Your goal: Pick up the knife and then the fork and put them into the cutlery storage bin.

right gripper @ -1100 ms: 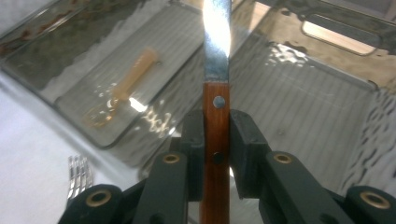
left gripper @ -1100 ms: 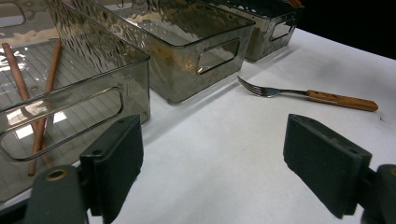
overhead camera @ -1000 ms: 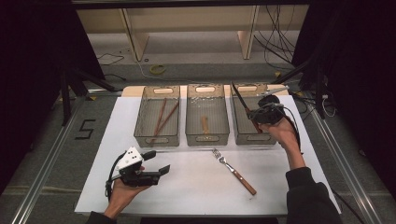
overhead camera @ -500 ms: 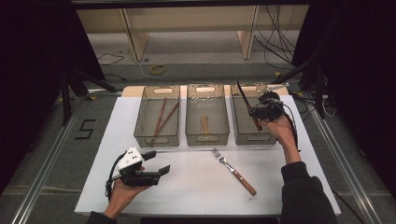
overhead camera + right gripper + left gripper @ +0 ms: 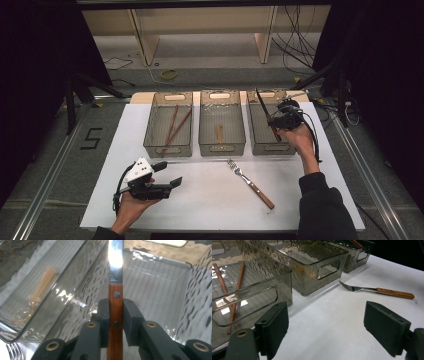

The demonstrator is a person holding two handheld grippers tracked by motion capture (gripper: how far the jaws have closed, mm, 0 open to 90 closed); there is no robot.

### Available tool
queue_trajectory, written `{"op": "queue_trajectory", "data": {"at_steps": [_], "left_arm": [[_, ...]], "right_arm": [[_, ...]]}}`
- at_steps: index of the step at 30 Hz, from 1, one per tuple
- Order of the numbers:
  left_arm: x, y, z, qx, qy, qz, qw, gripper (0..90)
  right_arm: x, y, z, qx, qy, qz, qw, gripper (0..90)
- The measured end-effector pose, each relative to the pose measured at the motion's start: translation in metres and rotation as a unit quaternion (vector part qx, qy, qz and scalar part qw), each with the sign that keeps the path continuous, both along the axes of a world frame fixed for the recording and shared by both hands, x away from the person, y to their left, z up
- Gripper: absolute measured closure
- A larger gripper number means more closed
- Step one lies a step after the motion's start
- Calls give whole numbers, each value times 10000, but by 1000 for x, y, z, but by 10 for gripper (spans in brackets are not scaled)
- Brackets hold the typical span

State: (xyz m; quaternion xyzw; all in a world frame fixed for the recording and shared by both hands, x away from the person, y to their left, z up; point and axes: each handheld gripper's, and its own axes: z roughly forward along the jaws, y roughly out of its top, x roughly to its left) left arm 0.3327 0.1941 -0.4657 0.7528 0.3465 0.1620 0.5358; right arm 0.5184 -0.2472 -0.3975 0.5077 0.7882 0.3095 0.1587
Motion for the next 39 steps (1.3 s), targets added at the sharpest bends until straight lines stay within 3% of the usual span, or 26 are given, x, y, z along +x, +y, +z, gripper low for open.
{"op": "queue_trajectory", "data": {"at_steps": [27,29,30,32,39], "left_arm": [[0,0,0,5,-10,2,10000,195],[0,0,0,7,-9,3,10000,195],[0,0,0,12,-17,2,10000,195],[0,0,0,10,-16,6,10000,195],[0,0,0,10,-10,5,10000,195]], "right_arm": [[5,7,-17,17,406,-62,9992,767],[6,8,-19,6,493,-62,9988,753],[6,7,-19,32,483,-73,9988,704],[5,6,-17,246,478,22,9986,670],[-3,10,-7,103,302,218,9993,574]]}}
